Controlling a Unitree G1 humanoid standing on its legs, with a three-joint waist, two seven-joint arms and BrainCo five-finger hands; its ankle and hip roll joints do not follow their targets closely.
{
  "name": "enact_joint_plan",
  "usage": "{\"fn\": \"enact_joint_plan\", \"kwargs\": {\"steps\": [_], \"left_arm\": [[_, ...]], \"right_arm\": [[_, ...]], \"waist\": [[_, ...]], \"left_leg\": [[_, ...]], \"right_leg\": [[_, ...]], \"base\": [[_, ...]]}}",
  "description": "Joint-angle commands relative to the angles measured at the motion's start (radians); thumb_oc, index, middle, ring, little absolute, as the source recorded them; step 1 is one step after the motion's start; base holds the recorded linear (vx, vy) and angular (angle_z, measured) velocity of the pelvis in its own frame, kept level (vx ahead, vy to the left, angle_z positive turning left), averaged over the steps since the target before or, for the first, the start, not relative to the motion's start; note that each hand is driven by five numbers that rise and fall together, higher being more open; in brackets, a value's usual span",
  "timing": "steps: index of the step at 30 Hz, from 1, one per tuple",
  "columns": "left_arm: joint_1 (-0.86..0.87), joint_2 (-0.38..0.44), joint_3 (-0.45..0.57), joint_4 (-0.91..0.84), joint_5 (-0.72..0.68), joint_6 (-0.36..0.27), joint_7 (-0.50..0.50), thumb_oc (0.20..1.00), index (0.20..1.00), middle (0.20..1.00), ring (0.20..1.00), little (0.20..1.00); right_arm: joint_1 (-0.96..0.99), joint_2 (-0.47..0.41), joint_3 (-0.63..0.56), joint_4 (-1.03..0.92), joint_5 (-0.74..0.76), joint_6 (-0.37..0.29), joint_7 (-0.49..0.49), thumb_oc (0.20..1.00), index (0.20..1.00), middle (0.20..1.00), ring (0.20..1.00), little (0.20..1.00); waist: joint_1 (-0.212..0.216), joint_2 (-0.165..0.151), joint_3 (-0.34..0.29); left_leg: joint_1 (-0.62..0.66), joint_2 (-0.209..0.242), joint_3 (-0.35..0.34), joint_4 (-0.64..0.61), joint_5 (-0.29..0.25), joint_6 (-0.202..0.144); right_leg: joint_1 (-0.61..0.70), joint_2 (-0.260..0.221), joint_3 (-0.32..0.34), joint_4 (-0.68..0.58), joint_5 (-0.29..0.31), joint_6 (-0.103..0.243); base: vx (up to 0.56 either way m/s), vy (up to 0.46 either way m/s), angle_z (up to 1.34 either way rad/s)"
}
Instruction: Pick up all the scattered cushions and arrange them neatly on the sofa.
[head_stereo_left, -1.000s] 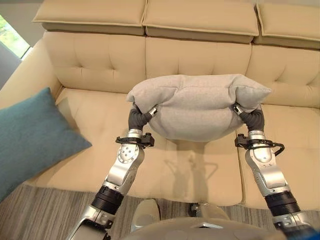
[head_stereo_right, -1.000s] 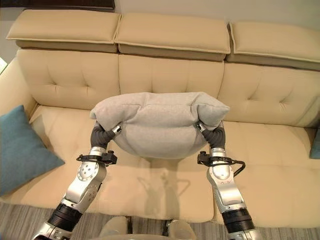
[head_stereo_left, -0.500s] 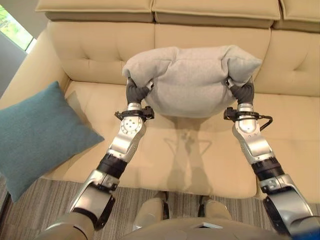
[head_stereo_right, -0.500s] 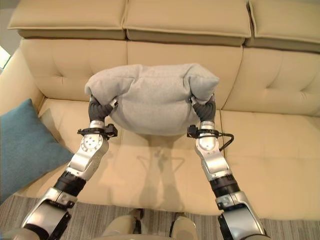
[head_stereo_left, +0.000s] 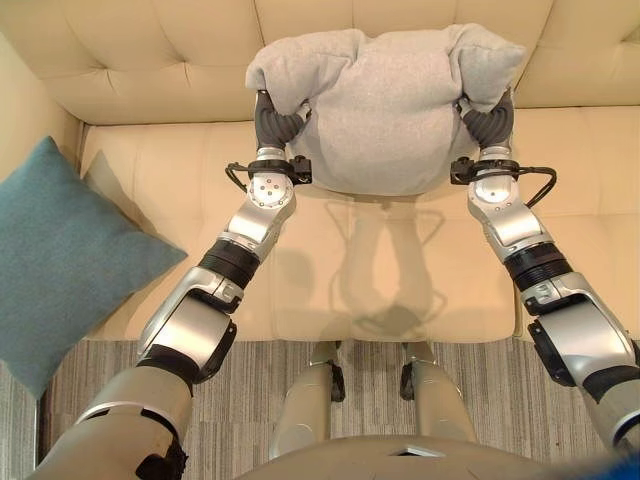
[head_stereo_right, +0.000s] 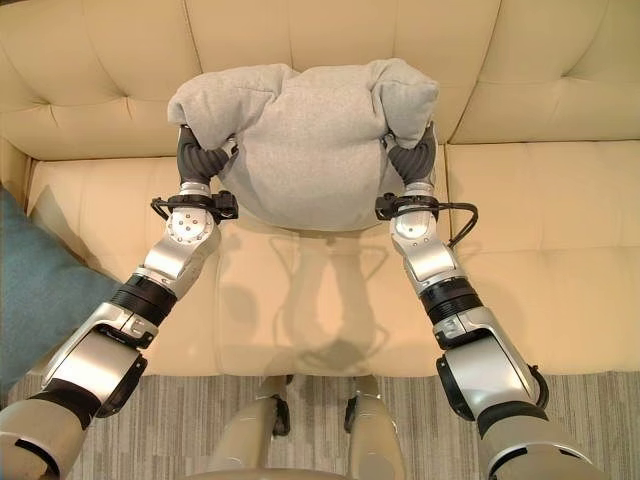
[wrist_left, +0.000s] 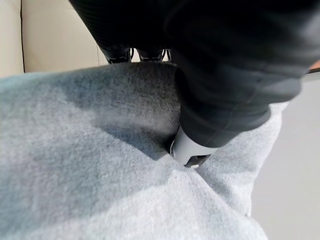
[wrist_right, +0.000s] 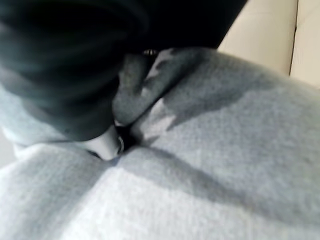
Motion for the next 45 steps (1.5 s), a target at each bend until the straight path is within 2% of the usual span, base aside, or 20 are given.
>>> {"fn": "enact_joint_plan", "kwargs": {"steps": [1, 2, 3, 9, 12, 13, 14, 18, 19, 20, 23, 24, 29, 30, 36, 37, 38, 40, 42, 45], "left_arm": [[-0.161, -0.033, -0.076, 0.043, 0.009, -0.062, -0.050, 0.529, 0.529, 0.529, 0.529, 0.529], [-0.182, -0.029, -0.083, 0.070, 0.014, -0.056, -0.052, 1.000, 1.000, 1.000, 1.000, 1.000], [-0.228, -0.014, -0.096, 0.114, 0.037, -0.040, -0.048, 1.000, 1.000, 1.000, 1.000, 1.000], [-0.322, 0.077, -0.067, 0.324, 0.019, -0.004, -0.025, 1.000, 1.000, 1.000, 1.000, 1.000], [-0.310, 0.125, -0.040, 0.362, 0.015, 0.006, -0.024, 1.000, 1.000, 1.000, 1.000, 1.000], [-0.287, 0.161, -0.023, 0.350, 0.019, 0.004, -0.022, 1.000, 1.000, 1.000, 1.000, 1.000], [-0.287, 0.161, -0.023, 0.350, 0.019, 0.004, -0.022, 1.000, 1.000, 1.000, 1.000, 1.000], [-0.082, 0.217, 0.052, 0.095, 0.078, -0.027, -0.027, 1.000, 1.000, 1.000, 1.000, 1.000], [-0.037, 0.212, 0.069, 0.050, 0.094, -0.030, -0.031, 1.000, 1.000, 1.000, 1.000, 1.000], [0.205, 0.166, 0.169, -0.155, 0.157, -0.031, -0.054, 1.000, 1.000, 1.000, 1.000, 1.000], [0.396, 0.117, 0.237, -0.285, 0.193, -0.023, -0.092, 1.000, 1.000, 1.000, 1.000, 1.000], [0.530, 0.095, 0.273, -0.349, 0.214, -0.016, -0.140, 1.000, 1.000, 1.000, 1.000, 1.000], [0.772, 0.062, 0.332, -0.365, 0.239, 0.010, -0.223, 1.000, 1.000, 1.000, 1.000, 1.000], [0.847, 0.047, 0.344, -0.327, 0.237, 0.031, -0.262, 1.000, 1.000, 1.000, 1.000, 1.000], [0.974, -0.009, 0.348, -0.092, 0.287, 0.077, -0.323, 1.000, 1.000, 1.000, 1.000, 1.000], [0.977, -0.014, 0.341, -0.049, 0.303, 0.081, -0.330, 1.000, 1.000, 1.000, 1.000, 1.000], [0.985, -0.045, 0.334, 0.089, 0.318, 0.090, -0.344, 1.000, 1.000, 1.000, 1.000, 1.000], [0.982, -0.054, 0.334, 0.138, 0.325, 0.090, -0.348, 1.000, 1.000, 1.000, 1.000, 1.000], [0.958, -0.086, 0.335, 0.337, 0.352, 0.095, -0.341, 1.000, 1.000, 1.000, 1.000, 1.000], [0.939, -0.102, 0.333, 0.474, 0.387, 0.102, -0.350, 1.000, 1.000, 1.000, 1.000, 1.000]], "right_arm": [[-0.190, 0.020, 0.101, 0.017, -0.038, -0.057, 0.011, 0.200, 0.200, 0.200, 0.200, 0.200], [-0.210, 0.009, 0.108, 0.044, -0.049, -0.052, 0.006, 0.580, 0.580, 0.580, 0.580, 0.580], [-0.261, -0.015, 0.127, 0.097, -0.083, -0.029, -0.011, 1.000, 1.000, 1.000, 1.000, 1.000], [-0.406, -0.197, 0.215, 0.401, -0.172, 0.105, -0.044, 1.000, 1.000, 1.000, 1.000, 1.000], [-0.395, -0.263, 0.206, 0.450, -0.158, 0.127, -0.043, 1.000, 1.000, 1.000, 1.000, 1.000], [-0.377, -0.308, 0.189, 0.443, -0.140, 0.125, -0.046, 1.000, 1.000, 1.000, 1.000, 1.000], [-0.377, -0.308, 0.189, 0.443, -0.140, 0.125, -0.046, 1.000, 1.000, 1.000, 1.000, 1.000], [-0.180, -0.360, 0.088, 0.247, -0.169, 0.102, -0.034, 1.000, 1.000, 1.000, 1.000, 1.000], [-0.140, -0.356, 0.061, 0.197, -0.180, 0.092, -0.030, 1.000, 1.000, 1.000, 1.000, 1.000], [0.128, -0.300, -0.099, -0.030, -0.236, 0.059, -0.007, 1.000, 1.000, 1.000, 1.000, 1.000], [0.341, -0.226, -0.189, -0.147, -0.282, 0.032, 0.034, 1.000, 1.000, 1.000, 1.000, 1.000], [0.473, -0.181, -0.239, -0.185, -0.305, 0.022, 0.074, 1.000, 1.000, 1.000, 1.000, 1.000], [0.676, -0.110, -0.292, -0.199, -0.357, 0.020, 0.148, 1.000, 1.000, 1.000, 1.000, 1.000], [0.729, -0.086, -0.286, -0.175, -0.379, 0.022, 0.180, 1.000, 1.000, 1.000, 1.000, 1.000], [0.804, -0.019, -0.222, -0.012, -0.398, 0.018, 0.249, 1.000, 1.000, 1.000, 1.000, 1.000], [0.808, -0.011, -0.210, 0.018, -0.397, 0.016, 0.258, 1.000, 1.000, 1.000, 1.000, 1.000], [0.813, 0.011, -0.177, 0.113, -0.394, 0.015, 0.271, 1.000, 1.000, 1.000, 1.000, 1.000], [0.813, 0.017, -0.166, 0.153, -0.394, 0.015, 0.271, 1.000, 1.000, 1.000, 1.000, 1.000], [0.806, 0.045, -0.137, 0.300, -0.377, 0.015, 0.278, 1.000, 1.000, 1.000, 1.000, 1.000], [0.799, 0.073, -0.125, 0.429, -0.350, 0.018, 0.291, 1.000, 1.000, 1.000, 1.000, 1.000]], "waist": [[0.019, -0.035, -0.037], [0.020, -0.034, -0.037], [0.021, -0.034, -0.038], [0.039, -0.037, -0.032], [0.040, -0.041, -0.036], [0.041, -0.044, -0.044], [0.041, -0.044, -0.044], [0.043, -0.053, -0.061], [0.043, -0.055, -0.064], [0.042, -0.063, -0.078], [0.044, -0.068, -0.097], [0.045, -0.069, -0.103], [0.048, -0.072, -0.116], [0.051, -0.072, -0.118], [0.072, -0.082, -0.132], [0.074, -0.084, -0.135], [0.078, -0.088, -0.145], [0.081, -0.089, -0.145], [0.087, -0.096, -0.152], [0.089, -0.100, -0.154]], "left_leg": [[0.001, -0.021, -0.044, 0.006, -0.044, -0.085], [-0.004, -0.021, -0.045, 0.006, -0.042, -0.087], [-0.014, -0.020, -0.046, 0.006, -0.039, -0.089], [-0.020, -0.021, -0.053, 0.006, -0.030, -0.098], [-0.019, -0.022, -0.059, 0.006, -0.031, -0.099], [-0.018, -0.022, -0.063, 0.006, -0.033, -0.100], [-0.018, -0.022, -0.063, 0.006, -0.033, -0.100], [0.016, -0.018, -0.065, 0.006, -0.048, -0.100], [0.025, -0.018, -0.064, 0.006, -0.051, -0.099], [0.074, -0.011, -0.063, 0.006, -0.071, -0.094], [0.115, -0.006, -0.061, 0.006, -0.084, -0.087], [0.147, -0.001, -0.059, 0.006, -0.096, -0.082], [0.224, 0.005, -0.053, 0.006, -0.116, -0.069], [0.256, 0.006, -0.049, 0.006, -0.120, -0.062], [0.355, 0.001, -0.033, 0.006, -0.146, -0.047], [0.367, 0.000, -0.031, 0.006, -0.149, -0.046], [0.393, -0.004, -0.030, 0.006, -0.159, -0.042], [0.404, -0.007, -0.031, 0.006, -0.164, -0.040], [0.437, -0.013, -0.031, 0.006, -0.175, -0.035], [0.459, -0.020, -0.028, 0.006, -0.183, -0.032]], "right_leg": [[-0.057, -0.013, -0.022, 0.004, 0.004, 0.093], [-0.061, -0.014, -0.025, 0.004, 0.005, 0.094], [-0.070, -0.014, -0.027, 0.004, 0.006, 0.098], [-0.074, -0.013, -0.042, 0.004, 0.010, 0.107], [-0.072, -0.010, -0.045, 0.004, 0.011, 0.109], [-0.070, -0.009, -0.047, 0.004, 0.009, 0.111], [-0.070, -0.009, -0.047, 0.004, 0.009, 0.111], [-0.034, -0.006, -0.053, 0.004, -0.007, 0.107], [-0.024, -0.006, -0.054, 0.004, -0.010, 0.106], [0.033, -0.006, -0.058, 0.004, -0.030, 0.100], [0.075, -0.014, -0.062, 0.004, -0.040, 0.096], [0.108, -0.017, -0.065, 0.004, -0.051, 0.093], [0.190, -0.023, -0.074, 0.004, -0.074, 0.090], [0.225, -0.022, -0.080, 0.004, -0.082, 0.087], [0.332, -0.026, -0.091, 0.004, -0.103, 0.083], [0.344, -0.027, -0.091, 0.004, -0.105, 0.082], [0.371, -0.029, -0.092, 0.004, -0.108, 0.080], [0.381, -0.031, -0.090, 0.004, -0.109, 0.081], [0.408, -0.033, -0.090, 0.004, -0.110, 0.080], [0.424, -0.037, -0.084, 0.004, -0.109, 0.082]], "base": [[0.00, -0.041, 0.00], [-0.01, -0.035, 0.02], [-0.01, -0.035, 0.03], [-0.01, -0.044, 0.01], [0.01, -0.053, 0.09], [0.01, -0.035, 0.17], [0.01, -0.047, 0.10], [0.02, -0.040, 0.06], [0.10, -0.045, 0.05], [0.12, -0.037, 0.03], [0.09, -0.007, 0.05], [0.10, 0.007, 0.03], [0.05, 0.009, 0.04], [0.00, 0.000, 0.00], [-0.01, 0.047, 0.00], [-0.04, 0.075, 0.05], [-0.04, 0.087, 0.02], [-0.02, 0.061, 0.00], [0.00, 0.074, -0.03], [0.00, 0.071, -0.02]]}}
